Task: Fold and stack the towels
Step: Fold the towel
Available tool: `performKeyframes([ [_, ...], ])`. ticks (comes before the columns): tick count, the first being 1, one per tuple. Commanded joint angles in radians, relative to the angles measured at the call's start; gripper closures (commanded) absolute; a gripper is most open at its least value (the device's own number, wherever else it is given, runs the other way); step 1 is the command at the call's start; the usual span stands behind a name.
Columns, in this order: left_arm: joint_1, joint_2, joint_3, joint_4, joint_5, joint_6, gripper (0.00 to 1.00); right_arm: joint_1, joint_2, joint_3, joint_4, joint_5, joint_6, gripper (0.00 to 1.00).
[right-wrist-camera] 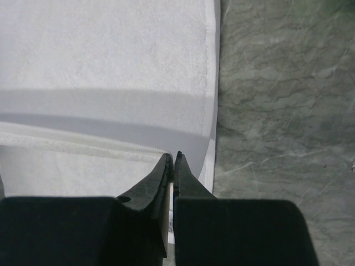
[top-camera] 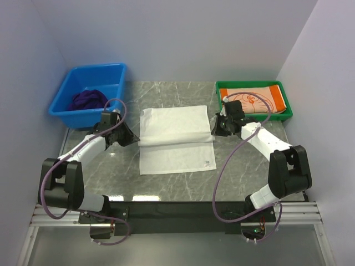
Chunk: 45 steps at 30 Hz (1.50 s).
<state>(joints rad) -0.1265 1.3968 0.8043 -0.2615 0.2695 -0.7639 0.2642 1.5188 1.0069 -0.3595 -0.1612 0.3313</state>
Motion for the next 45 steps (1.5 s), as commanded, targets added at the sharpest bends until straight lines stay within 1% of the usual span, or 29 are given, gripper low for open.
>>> performKeyframes([
  [1,0.010,-0.009,-0.037,0.099,-0.041,0.045,0.99,-0.020,-0.026,-0.020,-0.015,0.106,-0.031,1.00],
  [5,0.008,0.005,-0.082,0.125,-0.006,0.015,0.99,-0.020,-0.026,-0.045,0.002,0.098,-0.026,1.00],
  [13,0.004,0.036,-0.135,0.153,0.005,-0.014,0.99,-0.017,-0.019,-0.064,0.025,0.081,-0.020,1.00],
  [19,-0.038,0.074,-0.148,0.150,0.007,-0.015,0.99,-0.017,-0.020,-0.070,0.031,0.074,-0.023,1.00],
  [25,-0.061,0.018,-0.204,0.165,-0.027,-0.046,0.99,-0.016,-0.026,-0.074,0.034,0.072,-0.026,1.00],
  [33,-0.065,-0.111,-0.214,0.133,-0.095,-0.026,0.99,-0.016,-0.063,-0.065,0.024,0.107,-0.034,1.00],
  [38,-0.067,-0.208,-0.166,0.065,-0.141,0.014,0.99,-0.016,-0.101,-0.059,0.019,0.141,-0.037,1.00],
  [45,-0.067,-0.280,-0.103,-0.031,-0.181,0.057,0.99,-0.016,-0.209,-0.070,-0.002,0.181,-0.031,1.00],
])
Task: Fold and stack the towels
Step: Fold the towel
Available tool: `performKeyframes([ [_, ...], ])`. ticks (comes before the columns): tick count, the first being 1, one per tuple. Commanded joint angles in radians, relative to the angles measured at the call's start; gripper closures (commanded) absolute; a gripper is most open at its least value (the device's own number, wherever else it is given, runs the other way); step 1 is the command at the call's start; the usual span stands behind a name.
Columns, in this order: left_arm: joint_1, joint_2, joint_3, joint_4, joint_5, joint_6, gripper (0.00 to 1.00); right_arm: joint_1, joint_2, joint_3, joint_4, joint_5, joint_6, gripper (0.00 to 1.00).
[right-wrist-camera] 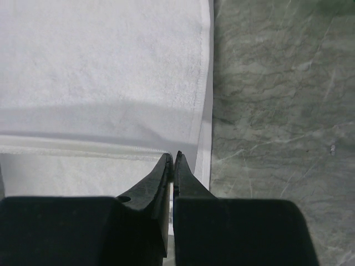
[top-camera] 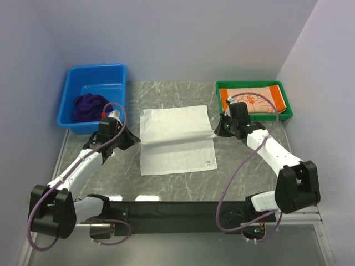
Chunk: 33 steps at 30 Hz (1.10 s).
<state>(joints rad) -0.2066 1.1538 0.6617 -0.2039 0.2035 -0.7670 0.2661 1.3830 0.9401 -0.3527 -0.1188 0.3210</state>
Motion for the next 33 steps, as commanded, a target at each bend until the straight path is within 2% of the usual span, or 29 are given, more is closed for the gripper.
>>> performKeyframes([
  [1,0.013,-0.045,0.045,-0.097,-0.110,0.061,0.99,-0.018,-0.088,-0.009,-0.012,0.137,-0.016,1.00],
  [10,0.013,-0.135,-0.029,-0.135,-0.076,0.043,0.99,-0.019,-0.216,-0.139,-0.026,0.062,0.033,1.00],
  [17,0.012,-0.039,-0.138,-0.031,-0.036,0.000,0.99,-0.025,-0.081,-0.250,0.044,0.045,0.108,1.00],
  [23,0.010,-0.012,-0.220,0.009,-0.065,-0.038,0.99,-0.034,0.007,-0.270,0.090,0.039,0.133,1.00],
  [33,0.004,-0.006,-0.269,0.047,-0.047,-0.054,0.98,-0.036,0.034,-0.273,0.100,0.008,0.141,1.00],
])
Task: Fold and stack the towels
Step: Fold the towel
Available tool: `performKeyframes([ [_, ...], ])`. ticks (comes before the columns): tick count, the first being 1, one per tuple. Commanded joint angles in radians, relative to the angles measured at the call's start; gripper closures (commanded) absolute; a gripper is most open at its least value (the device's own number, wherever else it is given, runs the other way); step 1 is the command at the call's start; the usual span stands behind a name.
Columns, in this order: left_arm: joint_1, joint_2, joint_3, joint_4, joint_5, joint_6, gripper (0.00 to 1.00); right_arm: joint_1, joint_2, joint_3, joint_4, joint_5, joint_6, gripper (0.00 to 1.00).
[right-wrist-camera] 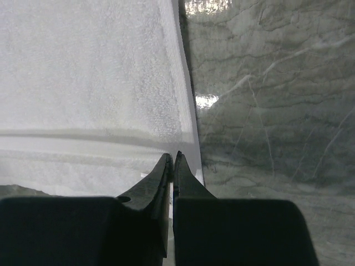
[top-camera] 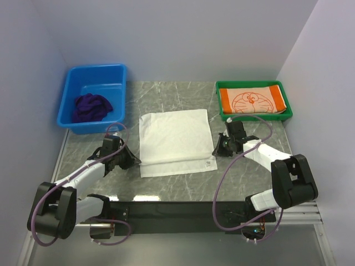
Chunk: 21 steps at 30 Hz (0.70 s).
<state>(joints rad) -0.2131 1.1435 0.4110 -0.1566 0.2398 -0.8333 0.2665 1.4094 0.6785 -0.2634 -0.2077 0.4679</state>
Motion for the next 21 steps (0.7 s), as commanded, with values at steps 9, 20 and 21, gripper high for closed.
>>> performKeyframes([
  [9,0.009,-0.045,-0.038,-0.021,-0.103,-0.001,0.98,-0.035,-0.016,-0.025,0.001,0.097,-0.002,0.98],
  [20,0.009,-0.142,0.072,-0.129,-0.137,0.028,0.99,-0.033,-0.138,0.046,-0.060,0.156,-0.017,1.00],
  [21,0.009,-0.149,0.081,-0.136,-0.138,0.025,0.99,-0.033,-0.148,0.047,-0.065,0.156,-0.017,1.00],
])
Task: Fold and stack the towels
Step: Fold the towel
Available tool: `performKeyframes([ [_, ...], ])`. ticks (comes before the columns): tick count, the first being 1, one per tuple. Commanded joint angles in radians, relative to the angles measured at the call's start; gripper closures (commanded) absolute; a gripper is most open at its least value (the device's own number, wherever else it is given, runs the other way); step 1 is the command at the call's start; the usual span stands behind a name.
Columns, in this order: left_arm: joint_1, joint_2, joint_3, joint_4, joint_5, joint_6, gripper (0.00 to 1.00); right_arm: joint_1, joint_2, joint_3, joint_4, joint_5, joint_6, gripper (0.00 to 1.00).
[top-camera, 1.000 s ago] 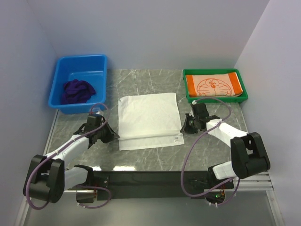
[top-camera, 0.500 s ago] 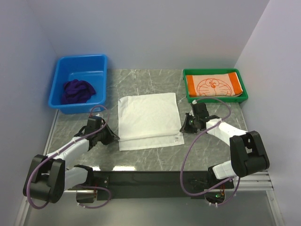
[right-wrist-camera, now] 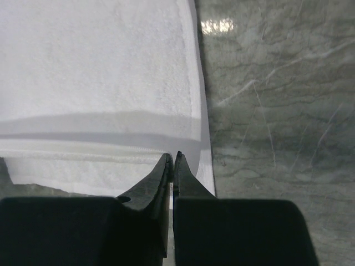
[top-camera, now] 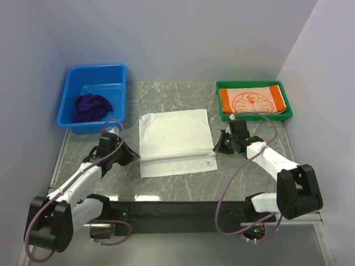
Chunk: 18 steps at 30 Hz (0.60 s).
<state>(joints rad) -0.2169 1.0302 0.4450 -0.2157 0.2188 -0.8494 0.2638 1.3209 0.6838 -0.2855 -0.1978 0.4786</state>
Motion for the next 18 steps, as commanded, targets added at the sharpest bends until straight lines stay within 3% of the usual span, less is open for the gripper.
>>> performKeyframes([
  [1,0.013,-0.047,0.052,-0.089,-0.118,0.042,0.99,-0.031,-0.083,0.040,-0.049,0.146,-0.028,1.00],
  [11,0.008,-0.136,0.041,-0.143,-0.101,0.018,0.99,-0.031,-0.175,-0.029,-0.078,0.136,-0.017,1.00],
  [18,-0.002,-0.134,-0.023,-0.107,-0.081,-0.011,0.99,-0.031,-0.144,-0.061,-0.066,0.132,0.000,1.00],
])
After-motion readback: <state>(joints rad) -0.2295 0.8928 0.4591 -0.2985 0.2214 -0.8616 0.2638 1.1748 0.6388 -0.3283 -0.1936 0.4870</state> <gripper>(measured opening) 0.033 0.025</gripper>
